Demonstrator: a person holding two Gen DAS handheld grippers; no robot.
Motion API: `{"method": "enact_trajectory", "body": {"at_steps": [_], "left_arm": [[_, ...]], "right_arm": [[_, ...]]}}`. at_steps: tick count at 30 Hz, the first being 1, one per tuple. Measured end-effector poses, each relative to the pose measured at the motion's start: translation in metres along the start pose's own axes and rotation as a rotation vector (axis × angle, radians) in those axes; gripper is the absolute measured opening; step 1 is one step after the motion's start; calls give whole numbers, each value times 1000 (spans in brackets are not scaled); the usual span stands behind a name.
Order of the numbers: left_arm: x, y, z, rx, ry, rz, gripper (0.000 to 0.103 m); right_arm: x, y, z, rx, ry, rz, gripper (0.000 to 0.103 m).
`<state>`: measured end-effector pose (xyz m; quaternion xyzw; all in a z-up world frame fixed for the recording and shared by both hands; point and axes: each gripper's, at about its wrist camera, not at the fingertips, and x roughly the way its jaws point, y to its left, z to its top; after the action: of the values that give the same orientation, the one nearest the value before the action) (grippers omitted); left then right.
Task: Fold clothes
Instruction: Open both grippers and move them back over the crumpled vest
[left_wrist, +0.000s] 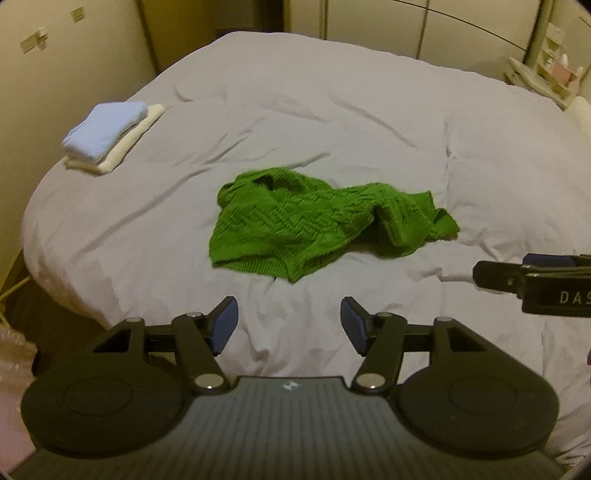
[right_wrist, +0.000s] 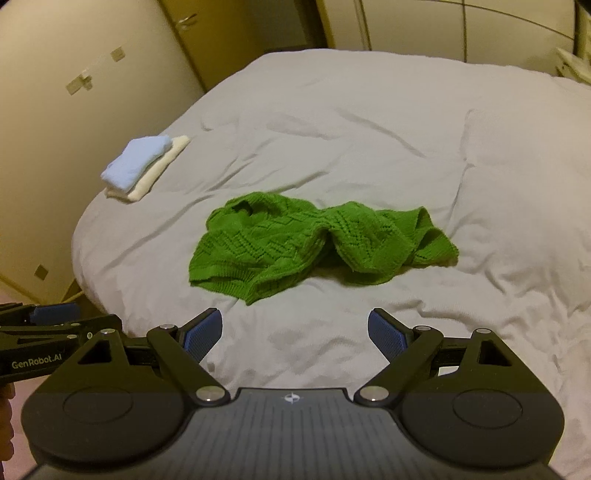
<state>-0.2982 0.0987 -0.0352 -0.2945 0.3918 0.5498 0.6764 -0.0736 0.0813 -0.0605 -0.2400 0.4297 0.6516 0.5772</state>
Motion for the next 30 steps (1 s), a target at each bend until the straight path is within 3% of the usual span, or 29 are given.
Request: {"method": "enact_trajectory", "body": {"at_steps": [10, 17, 23, 30], "left_arm": [[39, 26, 49, 109, -1, -65, 58], [80, 25, 48, 154, 86, -126, 58], [110, 10, 41, 122, 145, -156, 58], [143, -36, 29, 20, 203, -152, 59]], "right_arm": [[35, 1, 16, 147, -20, -56, 88], [67, -17, -7, 235, 68, -107, 88], [81, -51, -13, 254, 140, -153, 88], [101, -102, 0, 154, 224, -147, 88]]}}
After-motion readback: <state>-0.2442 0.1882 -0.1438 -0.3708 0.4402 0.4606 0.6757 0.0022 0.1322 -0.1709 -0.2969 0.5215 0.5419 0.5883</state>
